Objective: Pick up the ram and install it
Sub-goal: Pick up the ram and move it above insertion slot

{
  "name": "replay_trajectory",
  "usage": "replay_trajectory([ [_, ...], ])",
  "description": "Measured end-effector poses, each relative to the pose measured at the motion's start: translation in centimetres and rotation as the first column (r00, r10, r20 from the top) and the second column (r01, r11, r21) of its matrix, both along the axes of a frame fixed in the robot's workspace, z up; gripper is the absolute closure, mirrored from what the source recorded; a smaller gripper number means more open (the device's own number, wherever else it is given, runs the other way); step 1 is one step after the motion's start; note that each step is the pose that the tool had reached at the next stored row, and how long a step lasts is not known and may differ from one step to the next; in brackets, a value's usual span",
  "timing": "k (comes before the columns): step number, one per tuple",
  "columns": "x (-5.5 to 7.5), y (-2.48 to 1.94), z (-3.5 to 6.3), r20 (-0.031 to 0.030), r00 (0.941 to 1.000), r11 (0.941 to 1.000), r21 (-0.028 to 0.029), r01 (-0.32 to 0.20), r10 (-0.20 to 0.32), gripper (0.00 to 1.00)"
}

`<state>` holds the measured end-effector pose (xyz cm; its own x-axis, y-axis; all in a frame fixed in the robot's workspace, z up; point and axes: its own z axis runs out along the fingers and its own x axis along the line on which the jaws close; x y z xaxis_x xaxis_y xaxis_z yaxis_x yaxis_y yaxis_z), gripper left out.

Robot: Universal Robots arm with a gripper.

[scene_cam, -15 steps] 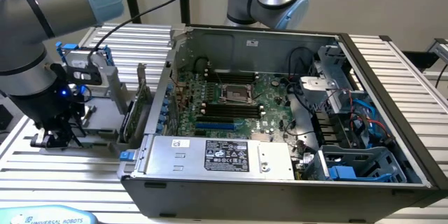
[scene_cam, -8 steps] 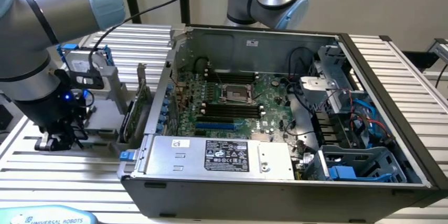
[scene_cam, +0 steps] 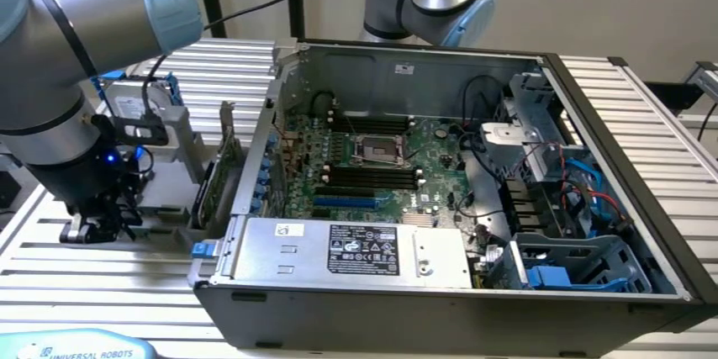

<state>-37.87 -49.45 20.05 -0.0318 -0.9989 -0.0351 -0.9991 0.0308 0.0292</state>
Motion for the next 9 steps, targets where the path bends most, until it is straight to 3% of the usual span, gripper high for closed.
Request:
replay_trajectory([
  [9, -0.41, 0.31, -0.37, 0.0, 0.9999, 0.9999, 0.0011, -0.016, 0.016, 0.69],
])
